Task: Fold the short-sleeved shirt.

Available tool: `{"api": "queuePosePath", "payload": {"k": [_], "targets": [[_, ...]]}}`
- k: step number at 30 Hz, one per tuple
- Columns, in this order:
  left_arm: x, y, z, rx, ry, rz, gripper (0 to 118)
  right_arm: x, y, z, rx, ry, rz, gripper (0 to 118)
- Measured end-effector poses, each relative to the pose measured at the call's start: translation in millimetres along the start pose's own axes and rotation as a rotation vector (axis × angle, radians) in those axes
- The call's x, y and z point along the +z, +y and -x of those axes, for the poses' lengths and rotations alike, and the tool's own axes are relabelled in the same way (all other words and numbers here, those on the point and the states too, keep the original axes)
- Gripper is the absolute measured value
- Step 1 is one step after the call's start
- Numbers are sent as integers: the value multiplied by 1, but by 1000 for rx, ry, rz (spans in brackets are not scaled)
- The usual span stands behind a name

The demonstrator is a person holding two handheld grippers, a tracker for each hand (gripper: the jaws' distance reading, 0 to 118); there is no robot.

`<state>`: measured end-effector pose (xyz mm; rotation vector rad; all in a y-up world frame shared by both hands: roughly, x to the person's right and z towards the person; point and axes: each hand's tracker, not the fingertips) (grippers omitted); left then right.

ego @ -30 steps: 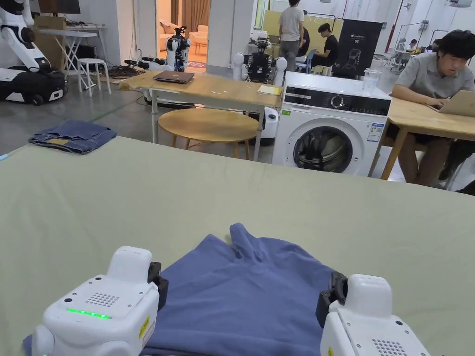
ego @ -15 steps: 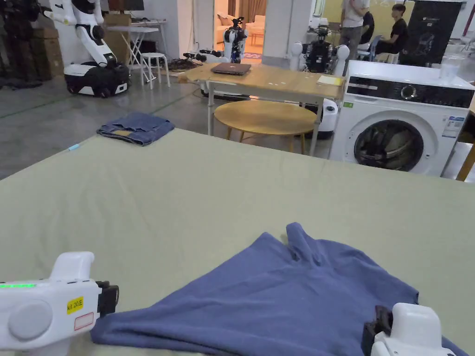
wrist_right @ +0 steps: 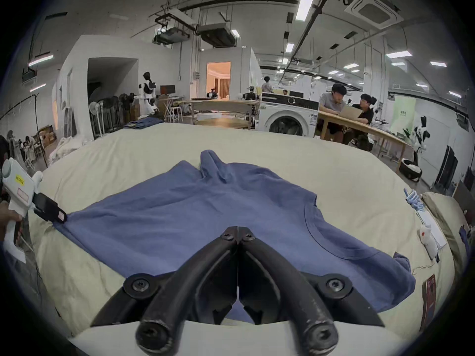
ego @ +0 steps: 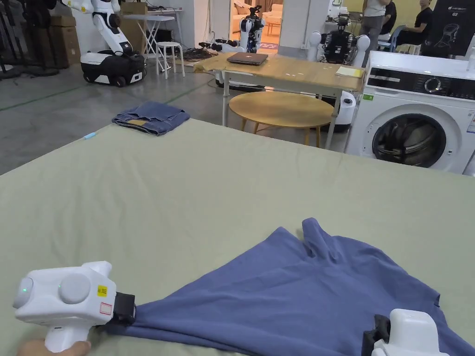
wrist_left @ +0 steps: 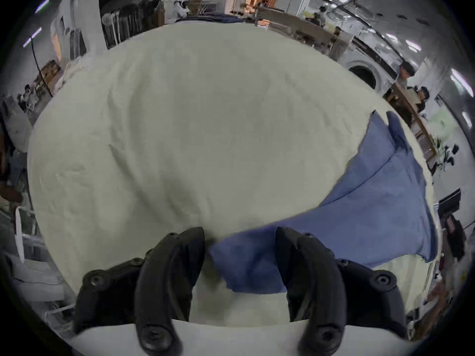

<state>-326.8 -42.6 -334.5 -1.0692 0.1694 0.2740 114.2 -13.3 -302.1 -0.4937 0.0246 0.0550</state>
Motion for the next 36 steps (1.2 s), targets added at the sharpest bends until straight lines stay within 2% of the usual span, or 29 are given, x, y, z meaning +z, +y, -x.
{"api": "queuePosePath", "payload": {"k": [2, 4, 6, 8, 12, 16, 19, 20, 26, 32, 36], "targets": [[4, -2, -9, -31, 53, -11, 55, -1, -1, -1, 1, 2, 10, 0], [5, -2, -16, -67, 60, -9, 48, -2, -1, -2, -1, 1, 17, 0], [6, 1, -15, -79, 54, -10, 32, -6, 0, -3, 0, 4, 27, 0], [9, 2, -15, -98, 34, -25, 0, -12, 3, -6, 0, 12, 34, 0], [10, -2, -5, -95, -14, -33, 0, -32, 27, -18, -2, 36, 47, 0], [18, -8, 6, -33, -64, -62, 0, -75, 69, -38, 20, 46, 81, 1], [21, -11, 5, -27, -76, -64, 0, -124, 101, -55, 25, 68, 173, 44], [21, -12, 5, -27, -76, -64, 0, -143, 111, -60, 28, 69, 199, 55], [17, -9, 3, -12, -75, -54, 0, -244, 148, -78, 124, 77, 352, 55], [14, -4, 2, -15, -70, -42, 0, -312, 149, -78, 139, 170, 518, 59], [13, -1, 1, -18, -70, -35, 0, -335, 132, -80, 169, 207, 603, 59]]}}
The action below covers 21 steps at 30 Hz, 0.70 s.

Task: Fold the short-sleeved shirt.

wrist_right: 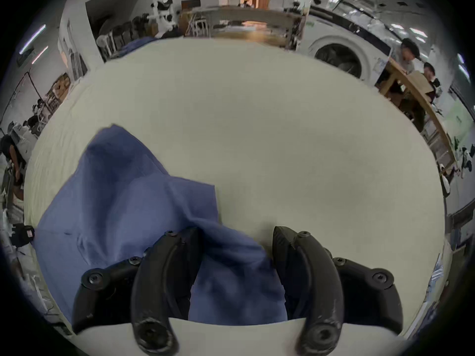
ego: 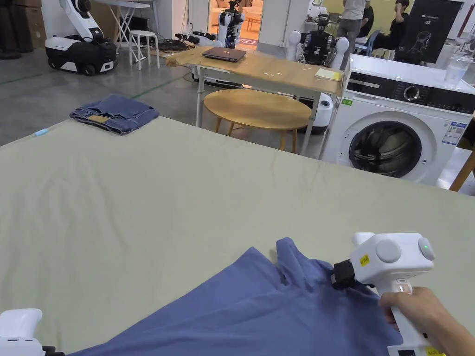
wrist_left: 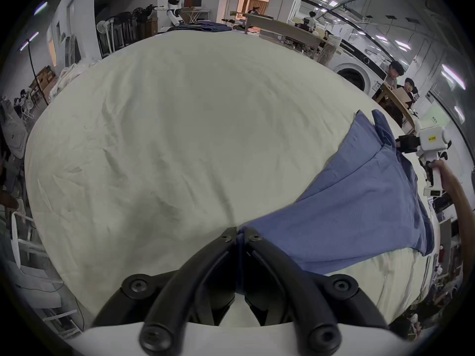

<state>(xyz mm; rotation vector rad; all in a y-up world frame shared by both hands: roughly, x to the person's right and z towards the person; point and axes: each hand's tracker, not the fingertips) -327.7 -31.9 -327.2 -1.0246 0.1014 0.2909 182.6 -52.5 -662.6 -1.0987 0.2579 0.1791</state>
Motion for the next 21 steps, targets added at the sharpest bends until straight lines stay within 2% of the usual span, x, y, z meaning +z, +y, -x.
{"api": "queuePosePath", "payload": {"k": [3, 4, 7, 8, 12, 14, 16, 18, 21], "targets": [[-1, 2, -1, 0, 1, 1, 0, 8, 1, -5, -54, 20, -13, 56], [-1, 3, -1, -1, 3, 0, 0, 11, -2, -3, -51, 16, -22, 49], [-3, 3, -4, -10, 11, -5, 0, 13, -12, 13, 10, -5, -54, 12], [-3, 3, -4, -13, 13, -6, 0, 15, -15, 16, 9, 0, -57, 8], [1, 2, -5, -23, 14, -23, 0, 34, -24, 26, 25, -4, -82, 6], [9, 2, -6, -25, 6, -55, 0, 57, -29, 31, 58, -70, -161, 6], [19, 5, -7, -31, -5, -96, 0, 84, -34, 31, 35, -114, -242, 6], [34, 10, -8, -39, -35, -147, 0, 117, -37, 26, -11, -109, -322, 6], [58, 23, -14, -54, -76, -225, 0, 168, -46, 25, -4, -180, -421, 6]]}}
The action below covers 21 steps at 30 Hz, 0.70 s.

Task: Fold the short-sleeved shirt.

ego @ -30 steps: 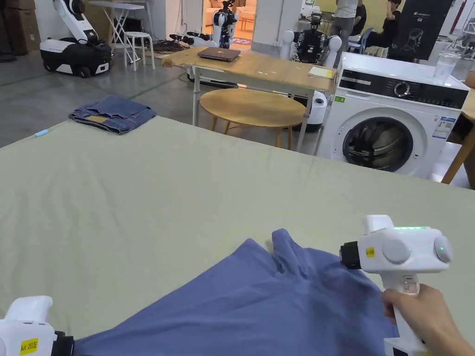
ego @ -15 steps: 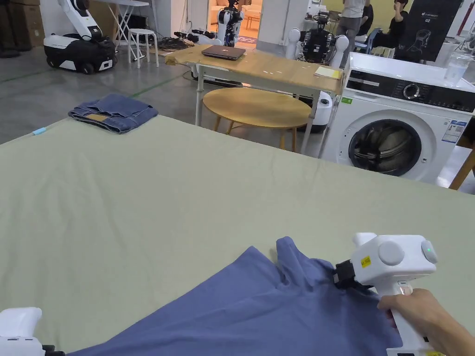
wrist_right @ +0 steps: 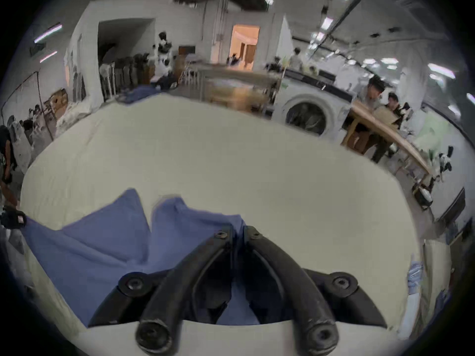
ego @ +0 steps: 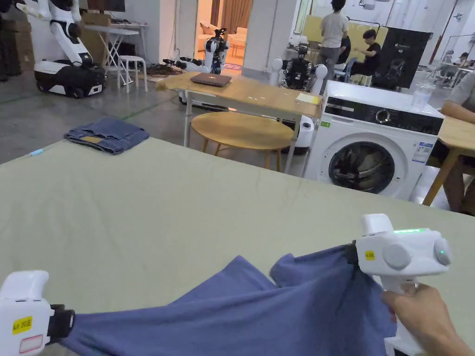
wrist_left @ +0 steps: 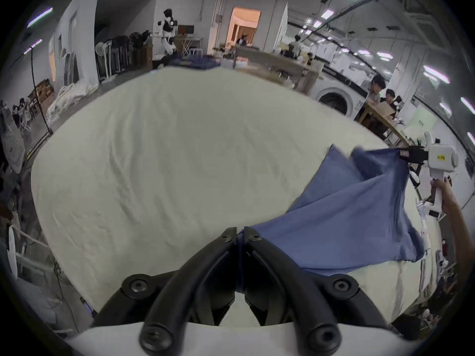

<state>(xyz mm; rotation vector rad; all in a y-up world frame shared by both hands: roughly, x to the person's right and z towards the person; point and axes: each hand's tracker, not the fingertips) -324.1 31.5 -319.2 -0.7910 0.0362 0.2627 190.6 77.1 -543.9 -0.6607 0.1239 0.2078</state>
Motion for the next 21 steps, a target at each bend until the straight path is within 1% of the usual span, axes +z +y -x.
{"api": "queuePosePath", "payload": {"k": [2, 5, 6, 7, 10, 15, 17, 21], "targets": [[15, 19, -9, -29, 5, -55, 0, 36, 9, -9, 9, -56, -78, 6], [36, 56, -26, -70, -17, -159, 0, 84, 23, -31, -42, -94, -160, 6], [43, 70, -32, -78, -31, -174, 0, 97, 27, -40, -45, -111, -191, 6], [49, 87, -40, -99, -37, -192, 0, 111, 31, -48, -51, -148, -212, 6], [69, 136, -67, -163, -41, -269, 0, 151, 44, -77, -116, -184, -289, 6], [94, 214, -108, -200, -69, -388, 0, 201, 65, -114, -203, -259, -395, 6], [99, 242, -126, -234, -64, -407, 0, 218, 78, -125, -221, -299, -429, 6], [107, 286, -152, -256, -78, -450, 0, 241, 105, -139, -220, -334, -481, 6]]}}
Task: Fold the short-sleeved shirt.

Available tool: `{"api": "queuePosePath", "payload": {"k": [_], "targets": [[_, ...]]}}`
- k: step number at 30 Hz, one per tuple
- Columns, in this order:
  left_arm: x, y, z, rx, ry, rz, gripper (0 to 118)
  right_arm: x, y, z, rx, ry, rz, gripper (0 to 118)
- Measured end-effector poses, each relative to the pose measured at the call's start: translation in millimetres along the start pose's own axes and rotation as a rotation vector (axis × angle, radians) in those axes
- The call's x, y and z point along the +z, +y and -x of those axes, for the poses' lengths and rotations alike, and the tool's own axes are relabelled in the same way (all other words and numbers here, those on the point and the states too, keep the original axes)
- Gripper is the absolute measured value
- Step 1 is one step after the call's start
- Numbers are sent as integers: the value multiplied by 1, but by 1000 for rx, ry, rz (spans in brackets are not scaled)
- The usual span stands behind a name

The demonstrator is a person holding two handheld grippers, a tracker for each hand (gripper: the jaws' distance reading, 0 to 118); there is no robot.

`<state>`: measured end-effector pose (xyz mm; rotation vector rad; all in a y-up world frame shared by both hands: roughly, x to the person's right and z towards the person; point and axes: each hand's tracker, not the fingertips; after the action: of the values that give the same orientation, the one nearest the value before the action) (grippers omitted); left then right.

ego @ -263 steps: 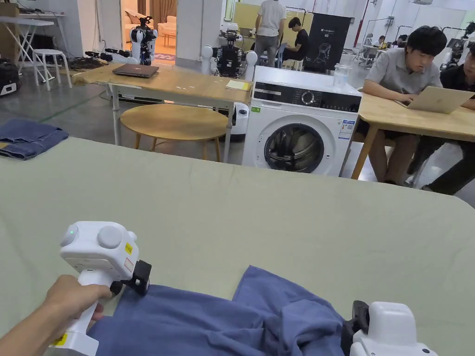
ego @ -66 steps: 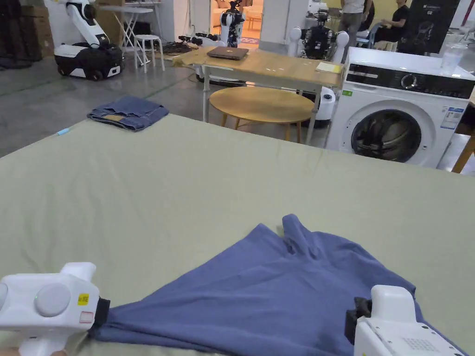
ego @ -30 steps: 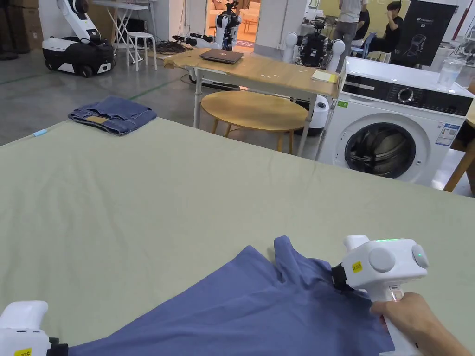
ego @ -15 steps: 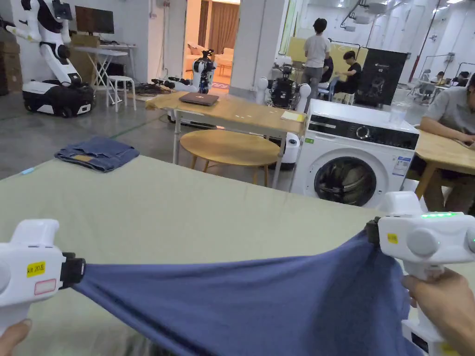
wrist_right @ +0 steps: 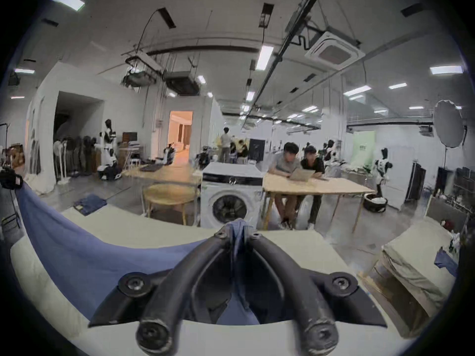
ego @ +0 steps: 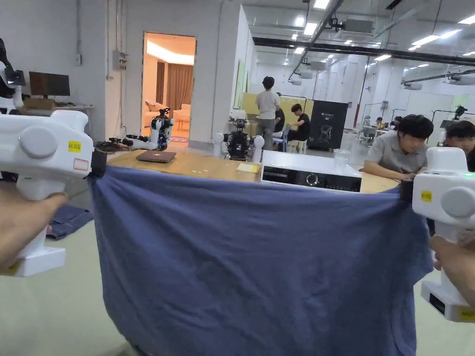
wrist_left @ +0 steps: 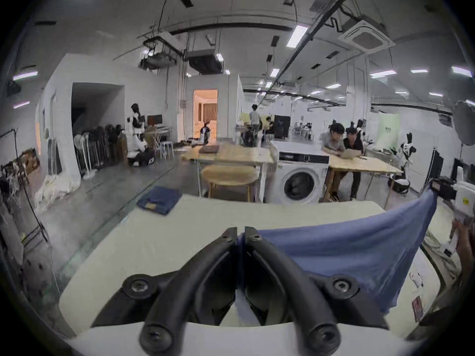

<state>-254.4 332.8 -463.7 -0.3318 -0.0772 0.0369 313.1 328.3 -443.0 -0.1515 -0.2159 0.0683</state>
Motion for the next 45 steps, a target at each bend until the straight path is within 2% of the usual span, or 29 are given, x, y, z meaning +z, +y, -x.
{"api": "queuePosePath", "payload": {"k": [12, 21, 27, 35, 45], "targets": [[-51, 106, -13, -3, 6, -99, 0, -44, 92, 5, 15, -94, -128, 6], [-89, 138, -16, -27, 53, -120, 0, -74, 117, 21, 70, -120, -193, 6], [-102, 110, -21, -54, 51, -81, 0, -74, 87, 22, 92, -123, -173, 6], [-98, 18, -23, -49, 6, -9, 0, -41, -2, 16, 144, -135, -71, 6], [-37, -62, -16, -44, -37, 12, 0, 40, -78, 14, 145, -115, 24, 6]]}}
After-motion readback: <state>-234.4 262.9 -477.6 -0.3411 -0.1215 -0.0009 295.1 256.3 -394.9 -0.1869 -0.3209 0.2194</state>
